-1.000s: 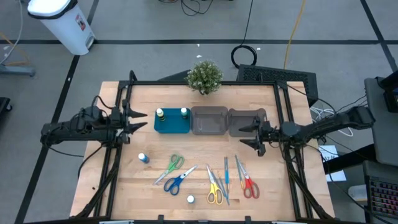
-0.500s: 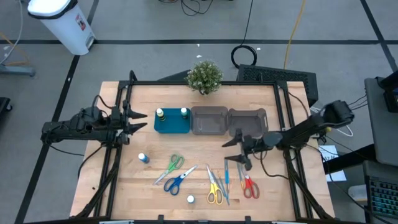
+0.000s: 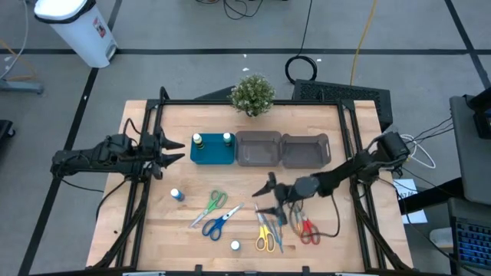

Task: Pick & Place Paint Supplies
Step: Put the bottom blue paint bottle into the blue bin

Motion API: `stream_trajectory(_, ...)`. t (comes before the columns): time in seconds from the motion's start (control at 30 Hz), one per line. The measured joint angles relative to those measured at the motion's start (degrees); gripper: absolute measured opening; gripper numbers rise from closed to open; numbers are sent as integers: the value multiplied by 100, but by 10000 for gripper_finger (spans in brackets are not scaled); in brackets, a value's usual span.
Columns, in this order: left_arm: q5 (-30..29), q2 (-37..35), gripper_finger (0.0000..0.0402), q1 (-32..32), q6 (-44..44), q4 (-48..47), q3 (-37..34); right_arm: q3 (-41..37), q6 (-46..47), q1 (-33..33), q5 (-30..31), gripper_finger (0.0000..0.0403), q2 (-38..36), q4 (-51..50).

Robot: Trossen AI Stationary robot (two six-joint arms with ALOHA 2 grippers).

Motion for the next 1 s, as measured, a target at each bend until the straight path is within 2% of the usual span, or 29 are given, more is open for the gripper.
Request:
stream_trajectory(0.13, 2, -2, 170, 0, -252, 2, 0, 711, -76, 257, 437, 306, 353, -1117)
stream_trajectory(0.27, 0, -1, 170, 0, -441, -27, -4, 1141, -65, 382, 436, 329, 665, -1687)
stream_trajectory(0.63, -1, -1, 170, 0, -736, 29, -4, 1205, 116, 502, 444, 326, 1512, -975)
stream_trajectory(1.0, 0, -2, 170, 0, -1265, 26, -4, 1201, 10, 747, 436, 325, 1596, -927)
